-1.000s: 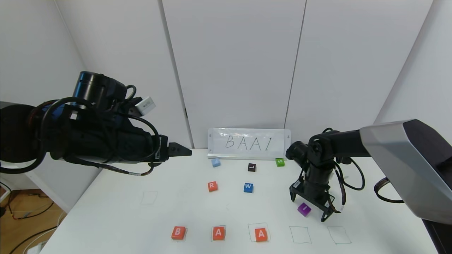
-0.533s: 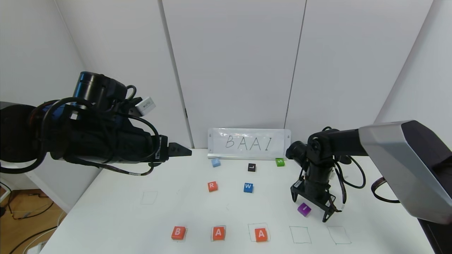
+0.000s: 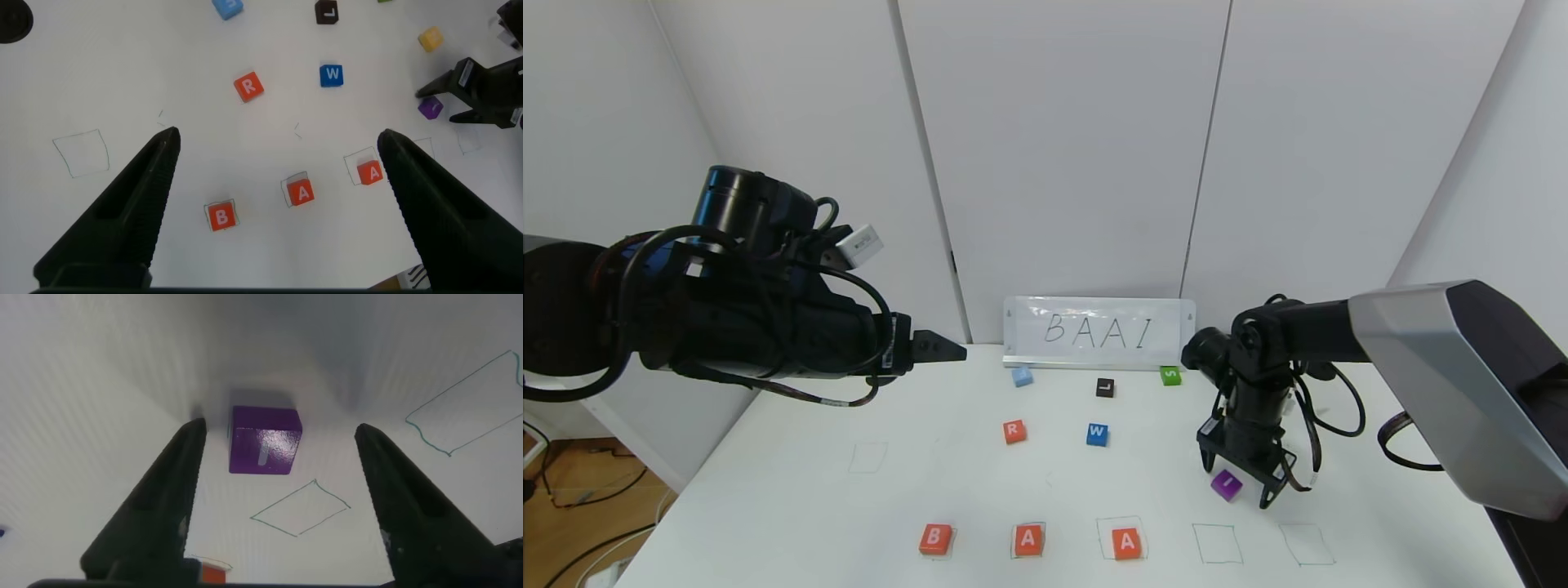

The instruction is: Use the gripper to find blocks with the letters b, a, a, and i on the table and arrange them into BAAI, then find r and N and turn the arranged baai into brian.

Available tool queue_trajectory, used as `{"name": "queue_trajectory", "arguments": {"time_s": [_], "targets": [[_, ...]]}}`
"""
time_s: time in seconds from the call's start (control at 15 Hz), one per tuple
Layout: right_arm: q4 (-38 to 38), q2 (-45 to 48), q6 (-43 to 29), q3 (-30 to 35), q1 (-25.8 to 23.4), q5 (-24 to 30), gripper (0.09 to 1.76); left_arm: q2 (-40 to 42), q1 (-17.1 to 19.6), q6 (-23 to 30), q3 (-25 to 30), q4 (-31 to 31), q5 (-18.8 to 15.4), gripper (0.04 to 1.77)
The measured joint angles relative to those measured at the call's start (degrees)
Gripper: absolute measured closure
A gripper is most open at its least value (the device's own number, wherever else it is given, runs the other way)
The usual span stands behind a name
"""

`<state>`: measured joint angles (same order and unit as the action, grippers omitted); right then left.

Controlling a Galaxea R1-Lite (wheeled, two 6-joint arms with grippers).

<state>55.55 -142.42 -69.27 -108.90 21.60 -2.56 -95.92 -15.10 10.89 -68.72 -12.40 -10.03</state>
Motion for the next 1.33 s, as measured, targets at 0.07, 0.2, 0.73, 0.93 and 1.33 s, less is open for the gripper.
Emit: {"name": "queue_trajectory", "arguments": {"time_s": [0.07, 0.2, 0.73, 0.93, 1.33], "targets": [[0.01, 0.0, 0.0, 0.0, 0.0, -0.01, 0.72, 0.0, 0.0, 0.0, 0.0, 0.0, 0.02, 0.09], [0.0, 0.0, 0.0, 0.0, 0.04, 0.0, 0.96, 0.0, -0.02, 0.0, 0.0, 0.0, 0.0, 0.09], [0.0, 0.0, 0.02, -0.04, 0.41, -0.09, 1.31, -0.09, 0.0, 0.0, 0.0, 0.02, 0.02, 0.09], [0.0, 0.06, 0.0, -0.02, 0.28, -0.01, 1.31, -0.11, 0.0, 0.0, 0.0, 0.0, 0.02, 0.09], [0.89, 2.45, 1.44, 0.27, 0.15, 0.0, 1.31, -0.34, -0.02, 0.0, 0.0, 0.0, 0.02, 0.09]]}}
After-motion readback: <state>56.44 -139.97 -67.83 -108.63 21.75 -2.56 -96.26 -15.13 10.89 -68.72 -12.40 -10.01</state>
